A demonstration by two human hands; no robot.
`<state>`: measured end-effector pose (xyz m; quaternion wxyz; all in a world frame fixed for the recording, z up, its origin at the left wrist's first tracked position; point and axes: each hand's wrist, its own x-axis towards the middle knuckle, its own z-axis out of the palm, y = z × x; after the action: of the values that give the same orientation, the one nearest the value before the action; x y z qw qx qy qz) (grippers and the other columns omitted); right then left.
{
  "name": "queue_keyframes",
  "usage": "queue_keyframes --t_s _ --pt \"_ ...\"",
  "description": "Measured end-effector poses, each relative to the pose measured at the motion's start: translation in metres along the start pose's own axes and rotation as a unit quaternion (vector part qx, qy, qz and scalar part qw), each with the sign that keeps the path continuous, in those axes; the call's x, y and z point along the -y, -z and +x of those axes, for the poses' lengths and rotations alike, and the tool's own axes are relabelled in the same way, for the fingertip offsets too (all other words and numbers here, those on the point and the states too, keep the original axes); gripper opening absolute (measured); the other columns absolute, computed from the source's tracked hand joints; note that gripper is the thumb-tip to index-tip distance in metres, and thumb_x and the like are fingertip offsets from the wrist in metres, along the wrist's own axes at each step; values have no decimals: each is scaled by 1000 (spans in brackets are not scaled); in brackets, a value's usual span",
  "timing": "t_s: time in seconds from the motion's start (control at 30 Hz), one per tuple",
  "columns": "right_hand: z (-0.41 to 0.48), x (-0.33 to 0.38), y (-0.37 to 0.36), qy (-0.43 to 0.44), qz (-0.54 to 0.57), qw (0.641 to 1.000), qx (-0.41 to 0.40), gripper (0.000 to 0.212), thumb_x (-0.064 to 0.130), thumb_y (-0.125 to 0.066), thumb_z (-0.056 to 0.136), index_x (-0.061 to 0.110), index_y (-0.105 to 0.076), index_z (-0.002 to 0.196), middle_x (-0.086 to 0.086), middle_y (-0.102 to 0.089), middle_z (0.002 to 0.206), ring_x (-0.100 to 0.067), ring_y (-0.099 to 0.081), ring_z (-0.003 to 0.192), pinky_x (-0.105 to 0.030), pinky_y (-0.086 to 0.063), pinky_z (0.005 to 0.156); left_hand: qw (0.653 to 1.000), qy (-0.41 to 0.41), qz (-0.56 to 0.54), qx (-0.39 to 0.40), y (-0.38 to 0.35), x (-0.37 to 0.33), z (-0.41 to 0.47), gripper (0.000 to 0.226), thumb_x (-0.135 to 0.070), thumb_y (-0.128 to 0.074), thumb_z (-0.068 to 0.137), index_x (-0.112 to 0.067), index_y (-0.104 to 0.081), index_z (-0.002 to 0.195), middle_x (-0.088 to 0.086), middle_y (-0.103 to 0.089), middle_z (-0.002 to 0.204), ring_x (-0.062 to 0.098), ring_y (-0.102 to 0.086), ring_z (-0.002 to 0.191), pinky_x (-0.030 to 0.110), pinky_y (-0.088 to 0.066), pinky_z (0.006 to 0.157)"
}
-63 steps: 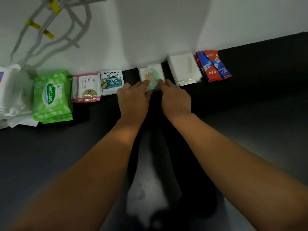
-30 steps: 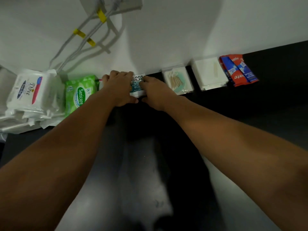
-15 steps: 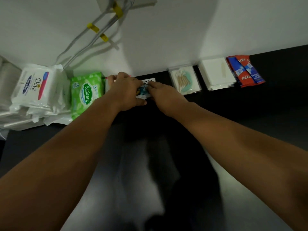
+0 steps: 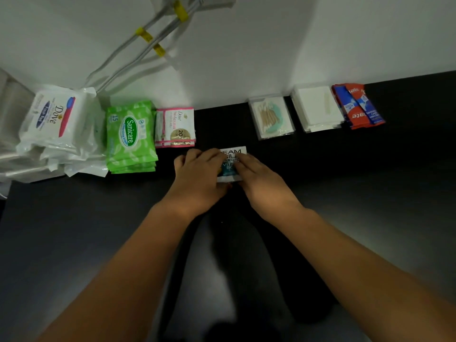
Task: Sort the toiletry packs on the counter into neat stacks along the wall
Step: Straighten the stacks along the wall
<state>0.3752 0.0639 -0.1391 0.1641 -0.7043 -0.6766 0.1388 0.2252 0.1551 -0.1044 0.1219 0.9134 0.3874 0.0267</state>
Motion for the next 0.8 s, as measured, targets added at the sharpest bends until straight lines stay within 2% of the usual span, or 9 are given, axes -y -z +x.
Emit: queue_keyframes --t_s 0.1,0.27,0.37,0.47,0.6,0.8 --pt "-15 -1 -3 9 2 999 -42 47 3 -72 84 -4 -59 129 -23 -55 139 -40 -53 128 -50 -51 98 999 6 -31 -11 -9 -5 -12 66 -44 -63 86 -27 -43 146 -9 -38 153 21 -34 131 39 -25 102" --pt "-28 0 3 29 31 996 -82 53 16 -65 92 5 -50 141 -13 -40 154 -29 -44 138 -37 -44 106 990 27 -111 -77 -22 -5 -27 72 -37 -76 80 -22 -47 145 1 -39 154 23 -39 134 34 -26 105" --pt "-33 2 3 -7 64 991 -114 53 19 -66 91 5 -51 140 -11 -42 153 -27 -46 137 -36 -44 108 982 51 -138 -118 -29 -3 -39 75 -34 -81 76 -18 -49 143 7 -40 153 26 -41 135 35 -28 106" --pt "-36 3 -3 -52 80 985 -144 49 19 -66 90 3 -55 136 -12 -51 145 -27 -46 136 -41 -44 109 978 81 -126 -145 -36 -6 -49 71 -38 -79 78 -18 -51 140 6 -45 151 25 -43 135 36 -28 107" --pt "-35 5 -13 -59 66 982 -168 42 15 -67 89 2 -61 129 -12 -61 130 -31 -48 133 -46 -45 107 975 103 -109 -164 -42 -13 -49 61 -38 -77 82 -18 -56 136 1 -54 144 23 -45 131 36 -29 102" --pt "-27 -2 -19 -55 28 973 -223 28 10 -75 82 3 -73 110 -10 -71 112 -32 -61 118 -46 -52 97 974 69 -99 -192 -45 -11 -41 47 -33 -77 81 -19 -67 125 -3 -62 135 21 -53 122 39 -35 96"
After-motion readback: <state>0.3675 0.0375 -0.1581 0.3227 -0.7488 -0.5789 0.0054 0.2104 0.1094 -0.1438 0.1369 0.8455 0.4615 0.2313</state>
